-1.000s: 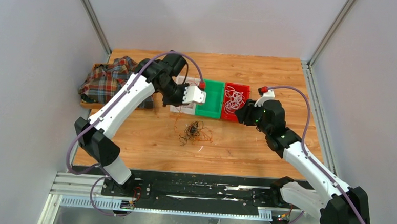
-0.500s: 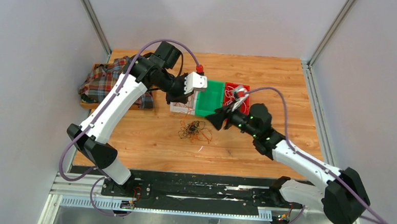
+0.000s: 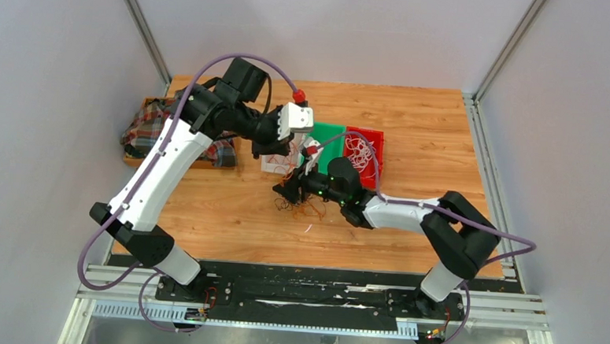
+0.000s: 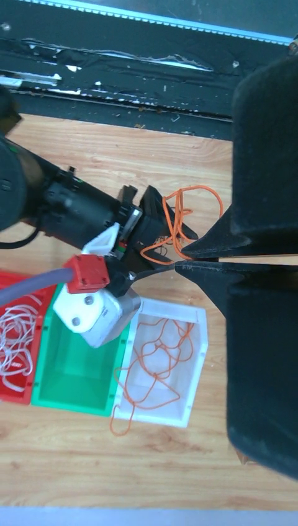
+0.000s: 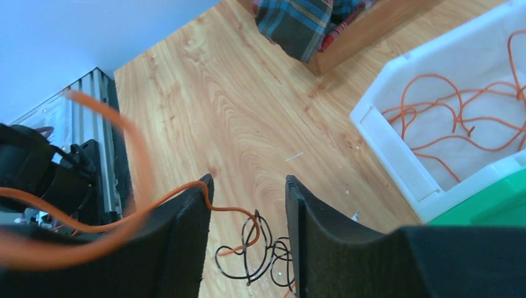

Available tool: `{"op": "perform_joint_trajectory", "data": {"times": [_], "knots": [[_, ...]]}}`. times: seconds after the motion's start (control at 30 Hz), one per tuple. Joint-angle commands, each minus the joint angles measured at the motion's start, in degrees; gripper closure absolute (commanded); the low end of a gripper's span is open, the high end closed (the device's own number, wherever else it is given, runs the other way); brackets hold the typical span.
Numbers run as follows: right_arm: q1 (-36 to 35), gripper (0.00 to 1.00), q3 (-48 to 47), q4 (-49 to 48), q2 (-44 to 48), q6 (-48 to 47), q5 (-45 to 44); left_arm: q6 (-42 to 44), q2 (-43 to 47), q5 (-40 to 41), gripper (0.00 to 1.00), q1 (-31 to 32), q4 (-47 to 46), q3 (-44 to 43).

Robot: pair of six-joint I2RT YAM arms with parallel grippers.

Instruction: Untangle the cables

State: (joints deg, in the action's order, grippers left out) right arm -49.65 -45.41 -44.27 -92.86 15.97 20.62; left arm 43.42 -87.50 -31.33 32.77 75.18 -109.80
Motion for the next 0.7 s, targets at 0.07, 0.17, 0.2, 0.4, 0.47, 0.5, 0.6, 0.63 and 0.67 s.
{"op": "perform_joint_trajectory", "data": {"times": [0.07, 0.17, 0.2, 0.4, 0.47, 0.5, 0.6, 0.63, 0.67], "knots": [[-0.80, 0.57, 2.88, -8.53, -6.23, 7.19, -3.40, -3.77, 0.05, -0.22, 1.00, 0.27, -0.23, -8.81], [-0.85, 0.58, 6.40, -11.36, -7.99, 10.85, -4.62, -4.35, -0.88, 0.30, 1.00, 0.27, -0.29, -14.43], [-0.97, 0.58, 7.13, -10.76, -8.23, 11.80, -5.11, -4.38, -1.63, 1.36, 1.00, 0.27, -0.34, -16.48], [-1.24, 0.54, 12.91, -10.79, -5.92, 16.16, -8.23, -4.46, -6.79, 11.96, 1.00, 0.14, -3.00, -22.38], [-1.25, 0.51, 14.64, -11.41, -3.85, 16.42, -9.57, -4.52, -7.12, 13.89, 1.00, 0.10, -6.10, -18.93], [-1.21, 0.49, 15.44, -11.35, -2.29, 16.53, -10.23, -4.42, -7.19, 14.35, 1.00, 0.02, -7.74, -16.86], [-0.91, 0.44, 17.13, -9.90, 3.21, 16.78, -11.57, -4.27, -8.24, 17.13, 1.00, -0.06, -12.82, -10.29], [-0.69, 0.42, 17.12, -8.18, 5.34, 16.74, -11.88, -4.49, -8.72, 18.33, 1.00, -0.26, -15.00, -8.53], [-0.62, 0.41, 16.88, -5.77, 7.85, 16.62, -12.75, -4.93, -9.41, 19.31, 1.00, -0.79, -17.00, -7.06]]}}
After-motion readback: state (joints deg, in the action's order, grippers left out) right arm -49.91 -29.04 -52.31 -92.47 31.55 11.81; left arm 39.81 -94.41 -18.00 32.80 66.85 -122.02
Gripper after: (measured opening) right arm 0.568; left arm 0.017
